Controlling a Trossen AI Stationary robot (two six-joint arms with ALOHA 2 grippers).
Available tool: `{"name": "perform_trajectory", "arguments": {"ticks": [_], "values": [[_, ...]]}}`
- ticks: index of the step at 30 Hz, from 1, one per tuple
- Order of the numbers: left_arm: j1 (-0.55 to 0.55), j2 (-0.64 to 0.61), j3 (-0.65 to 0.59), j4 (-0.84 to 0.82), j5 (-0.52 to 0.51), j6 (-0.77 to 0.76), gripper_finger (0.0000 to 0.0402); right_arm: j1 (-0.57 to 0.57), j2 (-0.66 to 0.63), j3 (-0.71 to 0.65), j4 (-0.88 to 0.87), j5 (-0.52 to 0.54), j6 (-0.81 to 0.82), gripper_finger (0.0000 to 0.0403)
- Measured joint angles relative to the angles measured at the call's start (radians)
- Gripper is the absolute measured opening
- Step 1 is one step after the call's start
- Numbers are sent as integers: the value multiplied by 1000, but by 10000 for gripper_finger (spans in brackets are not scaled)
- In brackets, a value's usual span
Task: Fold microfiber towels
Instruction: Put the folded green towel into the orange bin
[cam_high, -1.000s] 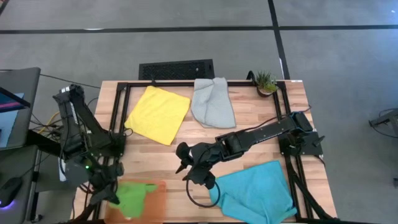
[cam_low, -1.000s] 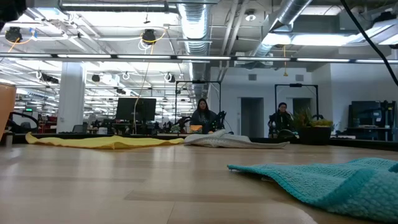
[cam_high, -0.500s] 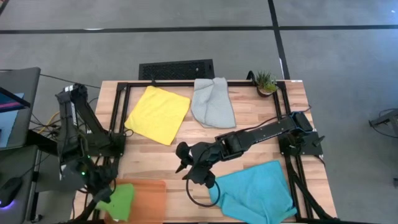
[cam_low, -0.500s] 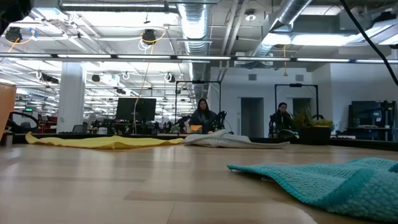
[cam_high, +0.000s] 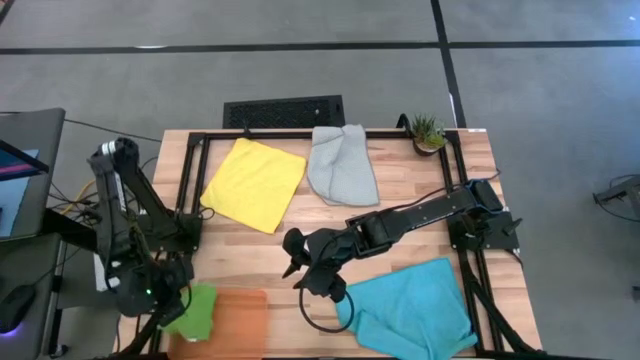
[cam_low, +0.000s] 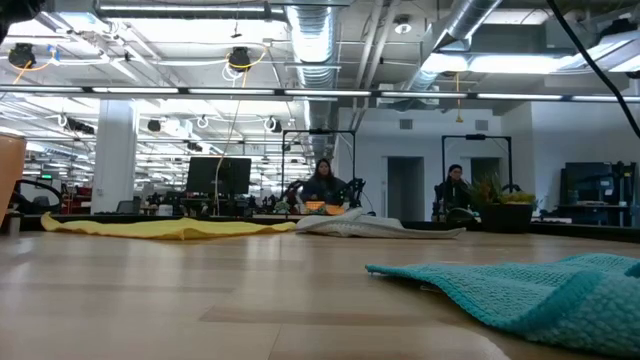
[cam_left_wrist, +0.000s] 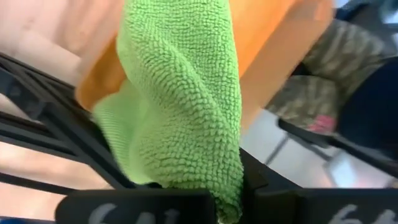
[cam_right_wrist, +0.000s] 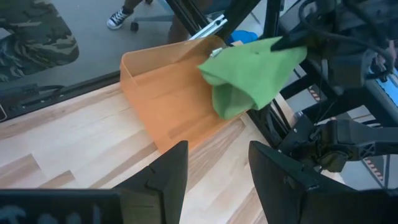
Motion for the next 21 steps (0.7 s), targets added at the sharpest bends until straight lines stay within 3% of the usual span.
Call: {"name": "perform_trajectory", "arguments": {"ticks": [12, 21], "values": [[102, 98, 0, -132, 48, 253, 0, 0, 0, 0, 0, 0, 1, 193], [214, 187, 4, -133, 158, 535, 0, 0, 0, 0, 0, 0, 8, 193]]}}
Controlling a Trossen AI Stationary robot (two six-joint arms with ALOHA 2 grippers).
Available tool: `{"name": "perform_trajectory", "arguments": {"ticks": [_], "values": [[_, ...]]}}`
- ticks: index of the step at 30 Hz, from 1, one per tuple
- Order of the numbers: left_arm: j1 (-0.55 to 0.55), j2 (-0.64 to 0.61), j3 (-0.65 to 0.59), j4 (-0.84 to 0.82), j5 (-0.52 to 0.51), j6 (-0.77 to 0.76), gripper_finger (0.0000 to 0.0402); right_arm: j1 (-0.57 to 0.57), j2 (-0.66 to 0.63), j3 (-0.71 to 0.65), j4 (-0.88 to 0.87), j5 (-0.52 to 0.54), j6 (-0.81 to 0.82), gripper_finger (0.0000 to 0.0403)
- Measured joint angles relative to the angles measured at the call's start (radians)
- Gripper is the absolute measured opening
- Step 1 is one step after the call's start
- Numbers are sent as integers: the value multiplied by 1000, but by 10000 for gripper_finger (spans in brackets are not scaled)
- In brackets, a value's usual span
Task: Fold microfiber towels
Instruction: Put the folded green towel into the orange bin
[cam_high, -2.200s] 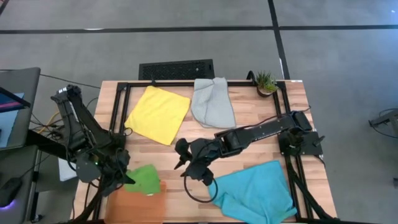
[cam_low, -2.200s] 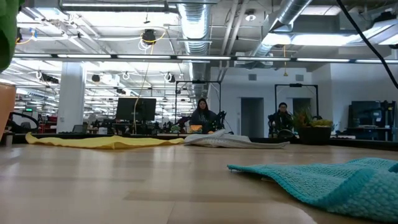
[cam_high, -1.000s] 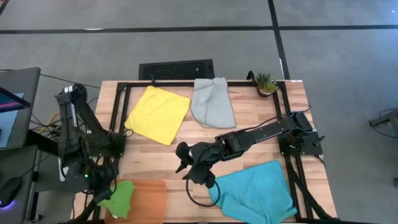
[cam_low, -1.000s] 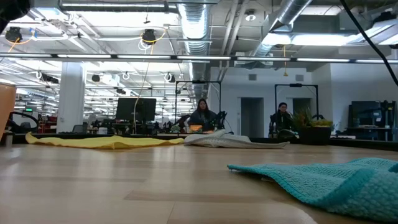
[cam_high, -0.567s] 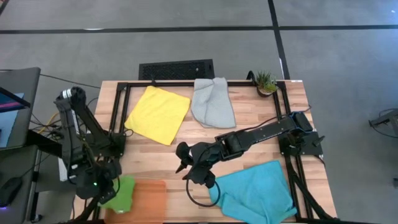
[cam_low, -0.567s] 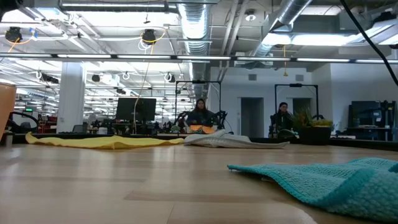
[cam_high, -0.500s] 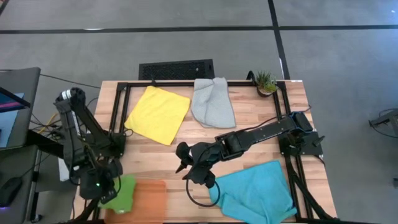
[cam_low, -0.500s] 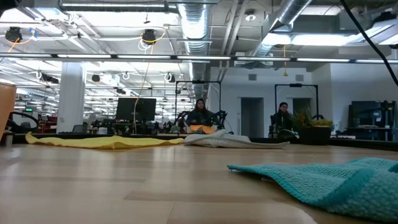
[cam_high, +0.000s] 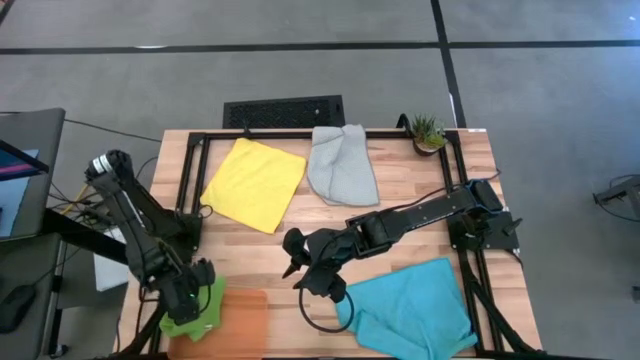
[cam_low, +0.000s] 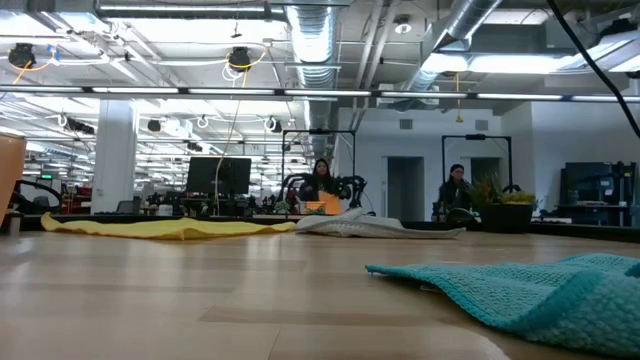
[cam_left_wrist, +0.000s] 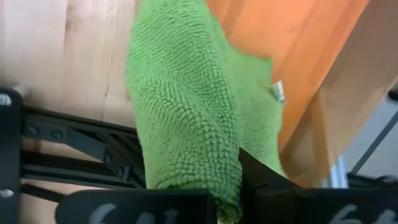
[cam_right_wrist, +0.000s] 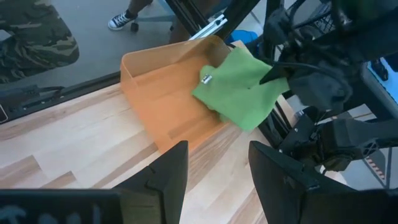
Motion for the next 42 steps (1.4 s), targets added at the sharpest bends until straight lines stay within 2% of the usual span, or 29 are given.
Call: {"name": "perform_trajectory", "arguments": {"ticks": [5, 9, 16, 24, 30, 36, 42], "values": [[39, 65, 5, -2, 58, 148, 0, 0, 0, 0, 0, 0, 0, 193], [55, 102, 50, -37, 50, 235, 0, 0, 0, 0, 0, 0, 0, 193], [59, 119, 156, -117, -42, 257, 0, -5, 0, 0, 0, 0, 1, 193], [77, 196, 214, -93, -12, 334, 0, -5, 0, 0, 0, 0, 1, 193], [83, 309, 294, -93, 41, 468, 0, -5, 0, 0, 0, 0, 1, 193], [95, 386, 410, -93, -5, 612, 0, -5, 0, 0, 7, 0, 0, 193], [120, 390, 426, -77, -25, 764, 0, -5, 0, 0, 8, 0, 0, 193]]}}
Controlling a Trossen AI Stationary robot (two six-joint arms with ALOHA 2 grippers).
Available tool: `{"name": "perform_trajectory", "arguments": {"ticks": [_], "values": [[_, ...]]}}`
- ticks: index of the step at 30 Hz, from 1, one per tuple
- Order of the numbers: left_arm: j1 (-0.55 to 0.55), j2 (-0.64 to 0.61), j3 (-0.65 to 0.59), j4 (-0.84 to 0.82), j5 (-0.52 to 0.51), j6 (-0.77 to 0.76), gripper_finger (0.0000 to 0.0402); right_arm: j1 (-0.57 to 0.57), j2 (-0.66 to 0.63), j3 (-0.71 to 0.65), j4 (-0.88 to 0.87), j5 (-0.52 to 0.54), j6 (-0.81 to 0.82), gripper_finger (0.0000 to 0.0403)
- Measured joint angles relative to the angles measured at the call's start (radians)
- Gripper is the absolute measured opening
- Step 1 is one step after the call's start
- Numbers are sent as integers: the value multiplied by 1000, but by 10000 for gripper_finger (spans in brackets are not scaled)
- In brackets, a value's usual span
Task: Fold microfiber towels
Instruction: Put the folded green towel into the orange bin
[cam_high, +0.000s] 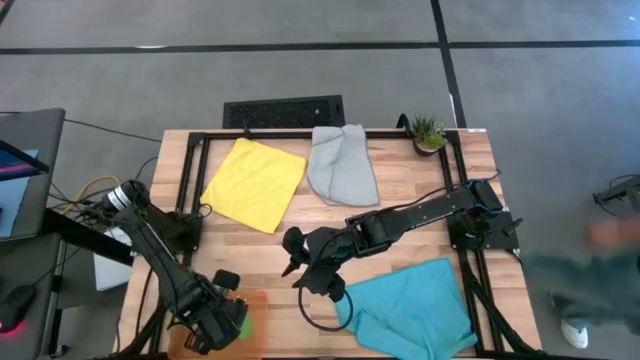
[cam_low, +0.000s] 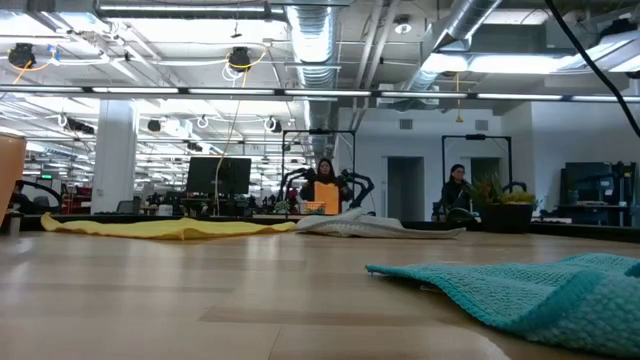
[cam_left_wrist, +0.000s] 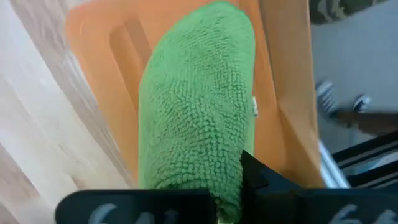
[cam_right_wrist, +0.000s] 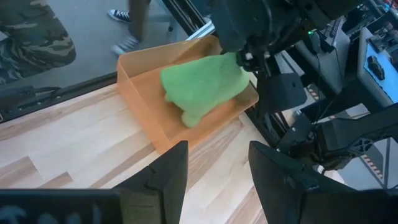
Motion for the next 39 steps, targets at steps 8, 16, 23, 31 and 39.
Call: {"name": "perform_trajectory", "arguments": {"ticks": [8, 16, 23, 31, 39], "values": [[35, 0, -15, -8, 9, 96, 0, 0, 0, 0, 0, 0, 0, 193], [60, 0, -15, -5, -1, 67, 0, 0, 0, 0, -1, 0, 0, 193], [54, 0, -16, -5, -35, 25, 0, 0, 0, 0, 0, 0, -1, 193], [56, 0, -16, 2, -37, -47, 0, 0, 0, 0, 0, 0, -1, 193], [56, 0, -16, 2, -95, -8, 0, 0, 0, 0, 7, 0, -1, 193]]}}
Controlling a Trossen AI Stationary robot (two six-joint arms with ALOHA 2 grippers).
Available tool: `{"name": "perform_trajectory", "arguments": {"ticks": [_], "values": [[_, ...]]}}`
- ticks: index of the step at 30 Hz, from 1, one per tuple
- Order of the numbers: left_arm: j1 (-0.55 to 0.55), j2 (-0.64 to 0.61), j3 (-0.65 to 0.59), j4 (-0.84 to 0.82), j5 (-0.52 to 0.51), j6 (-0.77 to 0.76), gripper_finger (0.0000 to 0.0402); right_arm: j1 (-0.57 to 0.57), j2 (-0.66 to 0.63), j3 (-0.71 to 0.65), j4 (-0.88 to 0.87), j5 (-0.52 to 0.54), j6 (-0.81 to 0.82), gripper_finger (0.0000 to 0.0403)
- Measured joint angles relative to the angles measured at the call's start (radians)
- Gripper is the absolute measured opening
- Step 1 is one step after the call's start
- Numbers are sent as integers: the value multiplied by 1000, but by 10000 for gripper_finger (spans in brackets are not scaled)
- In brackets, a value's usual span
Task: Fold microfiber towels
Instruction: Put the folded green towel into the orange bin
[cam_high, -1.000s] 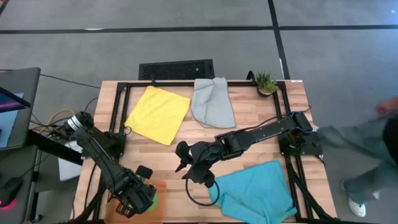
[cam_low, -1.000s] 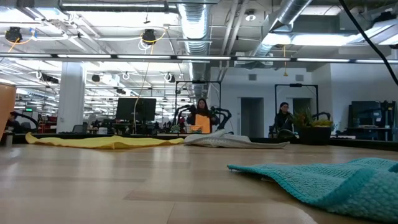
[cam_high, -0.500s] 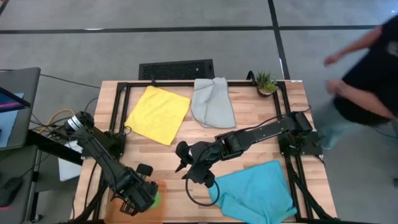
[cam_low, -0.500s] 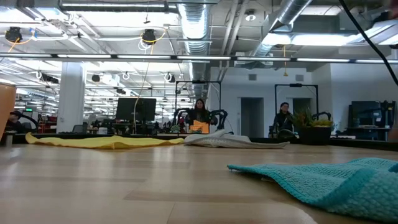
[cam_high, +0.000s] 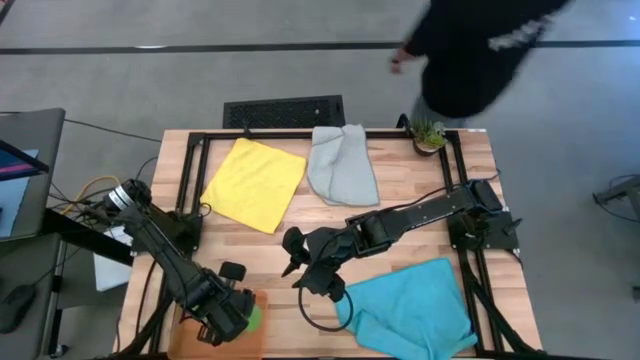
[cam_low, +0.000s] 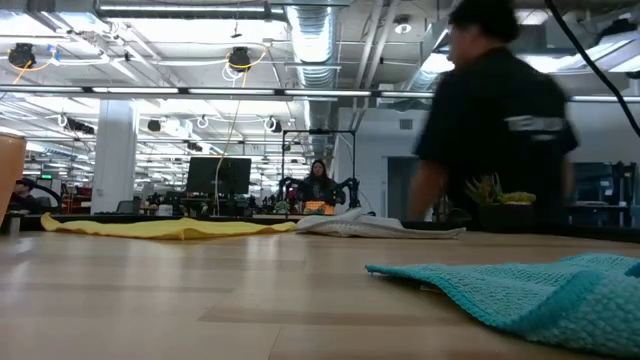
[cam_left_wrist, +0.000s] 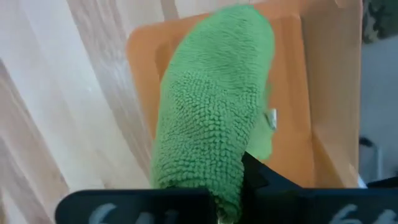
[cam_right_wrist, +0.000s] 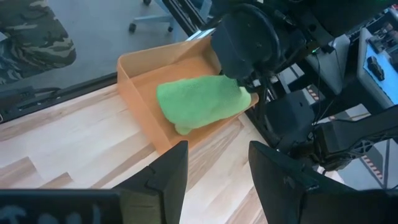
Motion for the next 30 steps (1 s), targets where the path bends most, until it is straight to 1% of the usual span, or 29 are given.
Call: {"name": "perform_trajectory", "arguments": {"ticks": [5, 8, 11, 15, 23, 28, 30], "values": [[0, 0, 0, 0, 89, 58, 0, 0, 0, 0, 17, 0, 0, 193], [-2, 0, 0, 5, 78, 59, 1, 0, 0, 0, 17, 0, 0, 193], [-2, 0, 0, 8, 18, 18, 7, 0, 0, 0, 18, 0, 0, 193], [-1, -1, 0, 8, 5, 18, 32, 0, 0, 0, 17, 0, 0, 193], [-1, -1, 0, 5, 3, -12, 101, 0, 0, 0, 16, 0, 0, 193], [-2, -1, 0, -39, 4, -10, 122, 0, 0, 0, 16, 0, 0, 193], [-2, -1, 0, -82, 7, -39, 123, 0, 0, 0, 16, 10, 0, 193]]}}
